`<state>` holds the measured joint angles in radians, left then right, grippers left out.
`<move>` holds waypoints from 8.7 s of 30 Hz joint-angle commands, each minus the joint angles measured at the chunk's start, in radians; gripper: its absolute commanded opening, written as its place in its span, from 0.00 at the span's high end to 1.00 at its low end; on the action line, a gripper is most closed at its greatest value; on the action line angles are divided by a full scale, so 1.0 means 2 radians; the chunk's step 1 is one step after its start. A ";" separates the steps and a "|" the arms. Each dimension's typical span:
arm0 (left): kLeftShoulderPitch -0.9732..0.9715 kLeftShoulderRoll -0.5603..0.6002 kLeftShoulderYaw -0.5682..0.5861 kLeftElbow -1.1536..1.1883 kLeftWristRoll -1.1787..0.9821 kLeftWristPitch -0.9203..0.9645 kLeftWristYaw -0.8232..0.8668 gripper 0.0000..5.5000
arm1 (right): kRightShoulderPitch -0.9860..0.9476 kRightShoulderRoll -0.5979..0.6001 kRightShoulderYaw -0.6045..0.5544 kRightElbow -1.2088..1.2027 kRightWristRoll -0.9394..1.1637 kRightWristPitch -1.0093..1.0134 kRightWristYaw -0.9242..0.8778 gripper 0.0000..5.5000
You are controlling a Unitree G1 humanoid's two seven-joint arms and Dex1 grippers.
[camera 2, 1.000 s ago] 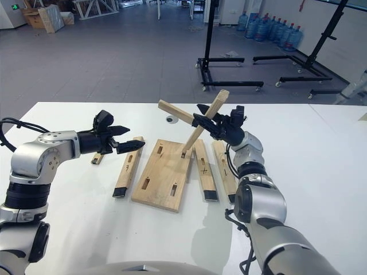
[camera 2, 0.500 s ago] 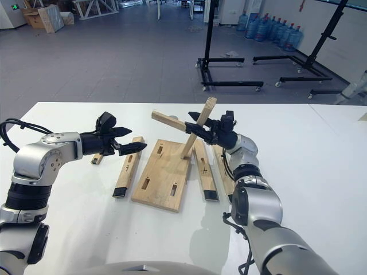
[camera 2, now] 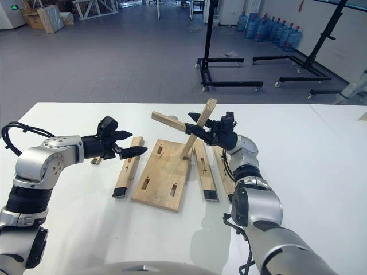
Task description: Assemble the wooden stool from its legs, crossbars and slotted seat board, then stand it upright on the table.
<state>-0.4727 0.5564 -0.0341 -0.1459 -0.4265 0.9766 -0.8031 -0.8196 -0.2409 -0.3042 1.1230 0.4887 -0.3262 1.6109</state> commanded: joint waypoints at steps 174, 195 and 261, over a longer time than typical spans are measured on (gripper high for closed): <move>-0.049 -0.079 0.185 -0.042 -0.457 -0.043 0.080 0.02 | 0.081 -0.115 0.013 -0.716 0.286 0.693 -0.467 0.63; -0.032 -0.104 0.167 0.030 -0.595 -0.005 0.183 0.02 | 0.196 -0.048 0.082 -0.758 0.371 0.668 -0.521 0.63; -0.020 -0.084 0.150 0.078 -0.571 0.002 0.181 0.63 | 0.257 -0.138 0.073 -0.764 0.433 0.682 -0.474 0.18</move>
<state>-0.5168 0.3672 0.2671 -0.0097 -1.6041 0.9796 -0.4201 -0.3189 -0.4712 -0.1121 -0.3964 1.3062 1.0221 0.6527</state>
